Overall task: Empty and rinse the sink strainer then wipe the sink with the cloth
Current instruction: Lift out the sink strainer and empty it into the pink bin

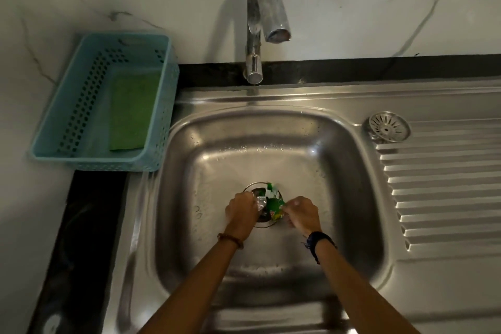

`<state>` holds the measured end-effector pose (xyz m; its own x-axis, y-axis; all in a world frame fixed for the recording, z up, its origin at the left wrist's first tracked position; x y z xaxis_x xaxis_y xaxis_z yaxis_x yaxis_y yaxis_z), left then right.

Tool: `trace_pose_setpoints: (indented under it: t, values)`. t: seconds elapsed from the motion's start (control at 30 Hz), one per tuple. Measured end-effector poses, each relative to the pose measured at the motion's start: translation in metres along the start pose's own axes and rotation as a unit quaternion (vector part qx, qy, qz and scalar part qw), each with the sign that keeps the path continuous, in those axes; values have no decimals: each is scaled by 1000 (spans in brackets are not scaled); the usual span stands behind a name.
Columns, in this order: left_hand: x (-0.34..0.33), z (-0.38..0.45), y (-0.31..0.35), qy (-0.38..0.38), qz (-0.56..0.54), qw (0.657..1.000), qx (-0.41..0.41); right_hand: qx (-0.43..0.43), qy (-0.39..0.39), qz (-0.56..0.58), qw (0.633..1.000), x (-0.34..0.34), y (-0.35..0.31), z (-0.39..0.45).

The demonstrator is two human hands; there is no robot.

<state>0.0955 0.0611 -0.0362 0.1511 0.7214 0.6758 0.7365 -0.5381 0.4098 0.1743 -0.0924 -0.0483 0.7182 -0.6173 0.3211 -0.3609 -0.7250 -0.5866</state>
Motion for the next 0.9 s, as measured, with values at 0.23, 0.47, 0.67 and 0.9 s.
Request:
trace_pose_setpoints:
  t: [0.23, 0.47, 0.67, 0.9]
  values:
    - [27, -74, 1, 59, -204, 977, 32, 75, -45, 179, 980, 16, -10, -60]
    - [19, -224, -22, 160, -417, 894, -32, 188, -113, 173, 960, 9, -13, -168]
    - [-44, -356, -93, 238, -533, 812, 5, 274, -244, 75, 927, -77, 26, -266]
    - [-157, -477, -219, 314, -602, 722, 131, 235, -377, -81, 892, -220, 131, -325]
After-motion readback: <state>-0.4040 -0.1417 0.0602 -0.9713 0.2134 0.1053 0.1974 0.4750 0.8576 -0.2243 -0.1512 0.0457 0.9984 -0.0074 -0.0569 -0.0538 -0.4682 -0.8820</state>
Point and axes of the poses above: each hand's wrist, its own z-axis towards the middle knuckle, its own x-axis out of the back of the hand, y = z × x, the point moved 10 cm from there along z, towards the middle knuckle, and after that the axes turned 12 degrees about -y, right-handed, at the moved point
